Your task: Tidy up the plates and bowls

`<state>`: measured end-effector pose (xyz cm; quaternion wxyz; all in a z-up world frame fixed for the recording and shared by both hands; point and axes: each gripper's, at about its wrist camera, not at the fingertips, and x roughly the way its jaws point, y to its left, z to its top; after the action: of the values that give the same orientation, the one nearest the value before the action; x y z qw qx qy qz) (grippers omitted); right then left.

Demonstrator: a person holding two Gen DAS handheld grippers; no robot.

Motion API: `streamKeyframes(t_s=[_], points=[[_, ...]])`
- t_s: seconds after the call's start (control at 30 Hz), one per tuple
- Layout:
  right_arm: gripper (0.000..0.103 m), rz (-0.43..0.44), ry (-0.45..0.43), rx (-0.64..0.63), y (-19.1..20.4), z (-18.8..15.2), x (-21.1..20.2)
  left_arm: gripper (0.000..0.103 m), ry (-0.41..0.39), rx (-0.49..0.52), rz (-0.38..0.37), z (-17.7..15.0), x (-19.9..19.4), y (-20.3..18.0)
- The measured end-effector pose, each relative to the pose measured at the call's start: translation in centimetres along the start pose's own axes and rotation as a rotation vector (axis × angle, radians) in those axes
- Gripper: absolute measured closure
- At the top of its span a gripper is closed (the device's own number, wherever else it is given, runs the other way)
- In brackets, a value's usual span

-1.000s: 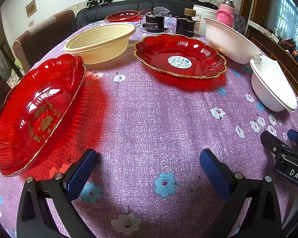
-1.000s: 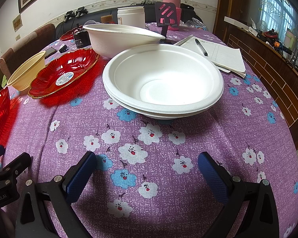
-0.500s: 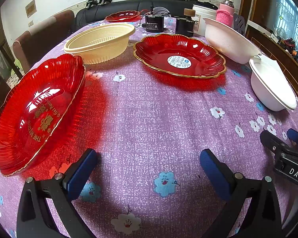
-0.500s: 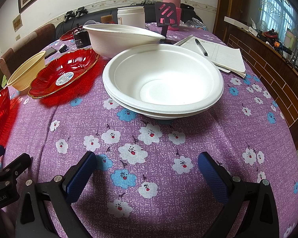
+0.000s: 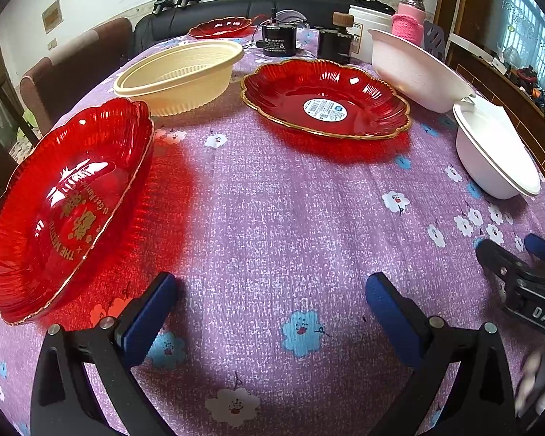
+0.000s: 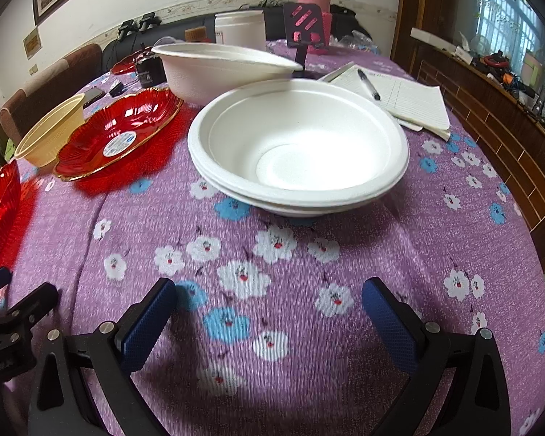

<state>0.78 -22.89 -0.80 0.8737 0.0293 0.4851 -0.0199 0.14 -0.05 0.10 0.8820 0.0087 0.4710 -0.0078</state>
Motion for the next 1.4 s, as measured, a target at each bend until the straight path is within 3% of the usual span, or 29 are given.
streamKeyframes(t_s=[0.13, 0.3, 0.43, 0.5, 0.6, 0.67, 0.7, 0.77, 0.9, 0.93, 1.03, 1.1, 1.13, 1.27, 1.3, 1.37, 1.4], points=[[0.001, -0.025, 0.045, 0.01, 0.1, -1.1, -1.2, 0.0, 0.0, -0.002, 0.0, -0.4, -0.2, -0.1], [0.001, -0.018, 0.04, -0.006, 0.6, -2.4, -1.8, 0.0, 0.019, 0.024, -0.055, -1.8, -1.3, 0.3], [0.001, -0.023, 0.062, 0.0, 0.7, -3.1, -2.5, 0.0, -0.035, -0.013, -0.141, -3.0, -4.3, 1.6], [0.001, -0.027, 0.099, 0.016, 0.7, -3.2, -2.9, 0.0, -0.086, -0.028, -0.23, -4.1, -6.9, 2.9], [0.001, -0.007, 0.108, 0.046, 0.5, -3.6, -4.1, 0.0, -0.156, -0.014, -0.253, -5.0, -10.2, 5.4], [0.002, 0.012, 0.059, 0.031, 1.1, -3.7, -6.0, 0.0, -0.183, -0.035, -0.231, -4.7, -12.1, 8.3], [0.002, 0.02, 0.023, 0.011, 1.7, -3.5, -7.1, 0.0, -0.2, -0.086, -0.259, -5.0, -13.0, 10.4], [0.002, 0.057, -0.09, -0.038, 3.6, -3.3, -10.2, 0.0, -0.233, -0.154, -0.219, -4.7, -14.4, 14.1], [0.001, 0.178, -0.31, -0.089, 7.9, -2.8, -14.9, 0.0, -0.268, -0.254, -0.115, -3.7, -15.5, 20.2], [0.001, 0.26, -0.342, -0.098, 9.3, -2.4, -15.3, 0.0, -0.275, -0.276, -0.093, -3.4, -15.3, 21.3], [0.001, 0.365, -0.232, -0.168, 13.3, -0.4, -13.8, 0.0, -0.253, -0.304, -0.055, -2.5, -14.7, 24.3], [0.003, 0.364, -0.171, -0.203, 15.8, 0.8, -12.5, 0.0, -0.249, -0.287, -0.015, -1.9, -14.4, 25.4], [0.01, 0.358, -0.162, -0.205, 16.8, 1.2, -12.2, 0.0, -0.241, -0.287, -0.007, -1.6, -14.4, 26.0], [0.01, 0.388, -0.256, -0.154, 18.7, 1.6, -12.7, 0.0, -0.27, -0.308, -0.026, -0.3, -15.3, 27.0], [0.003, 0.404, -0.253, -0.125, 18.9, 1.7, -12.4, 0.0, -0.289, -0.308, -0.026, 0.1, -15.6, 27.2], [0.0, 0.434, -0.161, -0.088, 19.9, 2.7, -10.2, 0.0, -0.286, -0.295, -0.04, 1.5, -15.0, 27.6], [0.001, 0.426, -0.07, -0.099, 20.9, 3.6, -8.3, 0.0, -0.275, -0.277, -0.046, 2.4, -14.4, 27.7]])
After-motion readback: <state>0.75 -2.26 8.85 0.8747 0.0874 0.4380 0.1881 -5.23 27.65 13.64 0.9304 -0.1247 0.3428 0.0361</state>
